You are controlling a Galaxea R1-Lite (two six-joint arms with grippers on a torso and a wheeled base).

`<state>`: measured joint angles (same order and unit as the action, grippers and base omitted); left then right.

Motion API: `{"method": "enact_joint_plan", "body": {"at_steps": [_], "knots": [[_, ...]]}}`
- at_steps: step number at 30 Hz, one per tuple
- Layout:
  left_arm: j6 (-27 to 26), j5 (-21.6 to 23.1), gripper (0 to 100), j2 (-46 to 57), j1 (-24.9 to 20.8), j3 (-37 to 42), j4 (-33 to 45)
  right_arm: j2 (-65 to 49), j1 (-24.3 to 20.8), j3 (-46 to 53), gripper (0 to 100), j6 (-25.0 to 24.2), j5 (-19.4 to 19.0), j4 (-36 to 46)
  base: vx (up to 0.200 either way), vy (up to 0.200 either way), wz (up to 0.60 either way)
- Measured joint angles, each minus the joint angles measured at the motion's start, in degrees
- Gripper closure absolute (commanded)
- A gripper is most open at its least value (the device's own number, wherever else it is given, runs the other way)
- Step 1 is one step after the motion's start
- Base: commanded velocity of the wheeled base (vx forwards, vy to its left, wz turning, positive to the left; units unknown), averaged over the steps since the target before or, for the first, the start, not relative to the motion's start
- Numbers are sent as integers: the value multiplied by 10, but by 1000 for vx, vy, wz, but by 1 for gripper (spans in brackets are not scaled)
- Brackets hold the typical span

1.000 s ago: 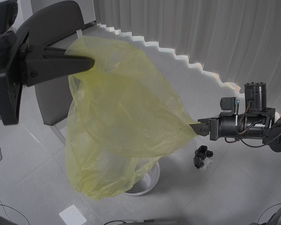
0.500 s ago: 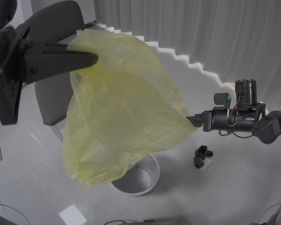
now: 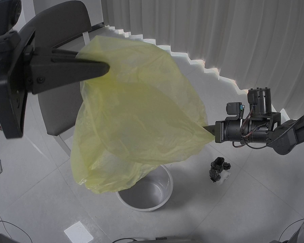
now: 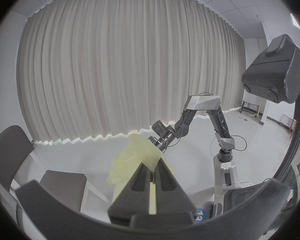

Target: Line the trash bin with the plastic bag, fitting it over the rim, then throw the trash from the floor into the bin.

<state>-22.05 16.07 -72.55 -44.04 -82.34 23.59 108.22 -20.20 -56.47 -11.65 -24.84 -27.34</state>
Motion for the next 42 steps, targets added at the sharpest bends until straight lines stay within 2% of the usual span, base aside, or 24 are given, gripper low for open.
{"method": "enact_joint_plan", "body": {"at_steps": [5,8,14,15,18,24,32,39,42], "knots": [[0,-4,100,-10,-5,-4,-3,0,1,8,100,0,2,1,0,0,0],[-1,-38,100,-19,-8,-10,-2,-3,0,16,100,0,4,1,0,0,0],[7,-193,100,-41,-10,-17,-14,-16,-5,36,100,0,16,0,0,0,0],[18,-222,100,-45,-10,-17,-20,-20,-9,42,100,0,25,0,0,0,0],[69,-264,100,-53,-9,-17,-30,-29,-24,56,100,-4,57,0,0,0,0],[172,-268,100,-52,-4,18,-49,-40,-65,72,100,-21,109,-1,0,0,0],[244,-239,100,-36,19,127,-150,-45,-89,84,100,-26,122,-1,0,0,0],[279,-218,100,-32,45,272,-344,-42,-91,99,100,-24,124,-2,0,0,0],[293,-205,100,-37,61,325,-396,-37,-87,104,100,-22,124,-2,0,0,0]]}}
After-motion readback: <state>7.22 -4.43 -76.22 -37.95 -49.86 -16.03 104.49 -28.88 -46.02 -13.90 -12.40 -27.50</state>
